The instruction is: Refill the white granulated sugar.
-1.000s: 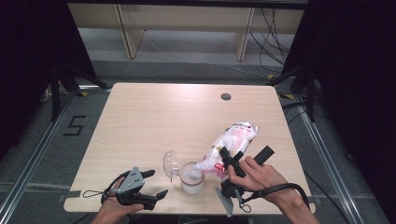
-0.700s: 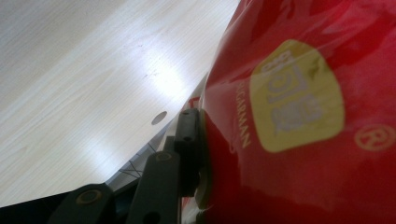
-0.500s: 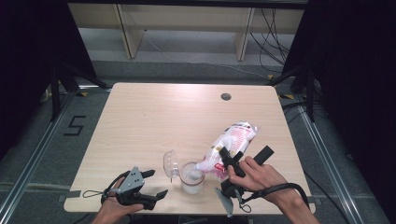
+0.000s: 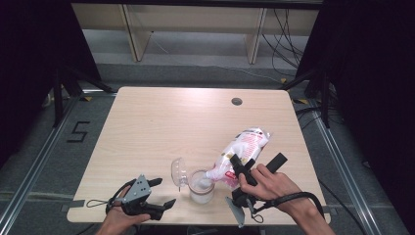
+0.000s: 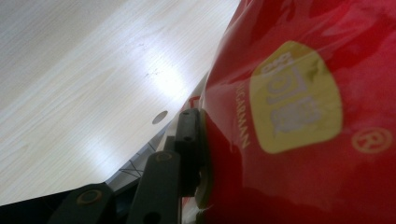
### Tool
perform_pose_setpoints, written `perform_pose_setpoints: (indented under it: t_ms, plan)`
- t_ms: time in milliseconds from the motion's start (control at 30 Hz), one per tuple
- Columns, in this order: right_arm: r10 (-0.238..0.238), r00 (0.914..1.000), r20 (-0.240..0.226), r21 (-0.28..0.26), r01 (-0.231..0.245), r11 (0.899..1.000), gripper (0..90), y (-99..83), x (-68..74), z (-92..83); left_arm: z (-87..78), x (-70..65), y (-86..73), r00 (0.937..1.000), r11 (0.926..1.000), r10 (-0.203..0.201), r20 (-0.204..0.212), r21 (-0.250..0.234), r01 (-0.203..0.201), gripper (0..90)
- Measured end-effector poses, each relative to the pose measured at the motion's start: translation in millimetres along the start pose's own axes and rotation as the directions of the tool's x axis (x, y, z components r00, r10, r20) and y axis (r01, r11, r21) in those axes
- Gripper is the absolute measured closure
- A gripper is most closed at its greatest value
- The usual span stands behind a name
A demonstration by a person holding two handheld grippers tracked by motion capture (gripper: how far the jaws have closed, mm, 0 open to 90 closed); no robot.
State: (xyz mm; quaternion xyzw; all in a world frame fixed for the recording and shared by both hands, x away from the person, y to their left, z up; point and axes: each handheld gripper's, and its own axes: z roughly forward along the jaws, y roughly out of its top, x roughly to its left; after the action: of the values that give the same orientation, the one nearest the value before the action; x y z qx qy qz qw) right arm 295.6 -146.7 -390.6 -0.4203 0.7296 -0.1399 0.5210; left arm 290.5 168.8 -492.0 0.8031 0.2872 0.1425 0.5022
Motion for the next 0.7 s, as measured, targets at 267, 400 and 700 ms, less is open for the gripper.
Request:
perform_pose_setpoints:
  t_ms: [267, 400, 700]
  plan:
    - [0.032, 0.9995, -0.007, 0.006, -0.032, 0.999, 72.2, 0.5, 3.0, -0.6, 0.0, 0.0, 0.0, 1.0000, 1.0000, 0.000, -0.001, 0.001, 0.000, 16.6]
    - [-0.002, 1.0000, -0.005, 0.001, 0.002, 1.000, 72.2, -0.5, 1.3, 0.2, 0.0, 0.0, 0.1, 1.0000, 1.0000, 0.001, 0.000, 0.000, -0.001, 16.6]
    - [-0.003, 1.0000, -0.002, 0.003, 0.003, 1.000, 72.3, -2.3, -0.8, 0.2, 0.0, 0.3, 0.2, 1.0000, 1.0000, 0.007, 0.000, 0.000, -0.007, 16.7]
